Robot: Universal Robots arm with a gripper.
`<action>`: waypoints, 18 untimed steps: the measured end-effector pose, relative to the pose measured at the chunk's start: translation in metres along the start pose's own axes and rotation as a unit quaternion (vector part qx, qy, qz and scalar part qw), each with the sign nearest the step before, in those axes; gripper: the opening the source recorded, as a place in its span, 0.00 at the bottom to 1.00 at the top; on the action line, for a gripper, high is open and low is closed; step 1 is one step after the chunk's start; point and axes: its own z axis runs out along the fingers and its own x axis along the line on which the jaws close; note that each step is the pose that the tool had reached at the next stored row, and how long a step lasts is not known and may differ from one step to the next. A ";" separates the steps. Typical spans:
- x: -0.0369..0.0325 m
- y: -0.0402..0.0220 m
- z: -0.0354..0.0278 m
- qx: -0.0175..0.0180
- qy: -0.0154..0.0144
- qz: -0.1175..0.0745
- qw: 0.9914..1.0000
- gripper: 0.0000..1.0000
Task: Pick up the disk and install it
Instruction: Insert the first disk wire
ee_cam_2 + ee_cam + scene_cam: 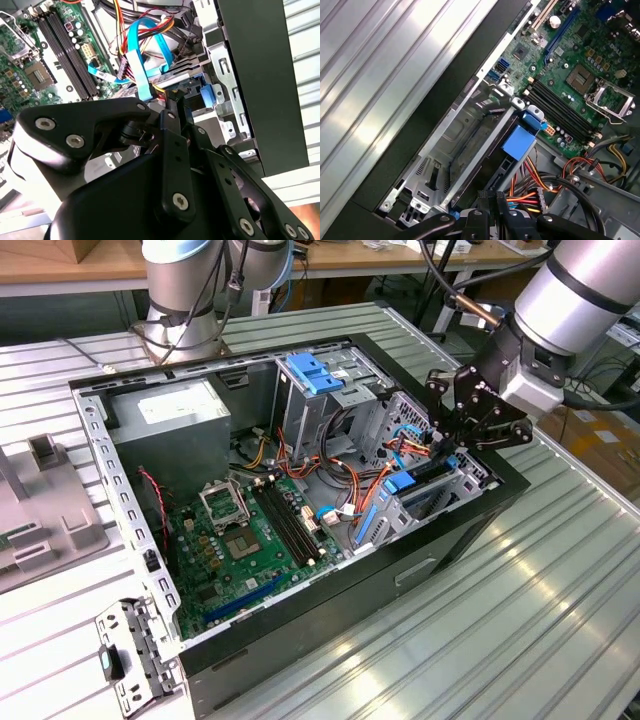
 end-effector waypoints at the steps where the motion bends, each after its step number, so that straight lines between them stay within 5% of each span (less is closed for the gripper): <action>1: 0.0000 0.0000 0.0001 0.001 0.000 0.004 1.000 0.17; 9: 0.0001 0.0000 0.0007 0.005 0.000 0.035 0.999 0.17; 18: 0.0002 0.0000 0.0019 0.009 0.001 0.069 0.998 0.17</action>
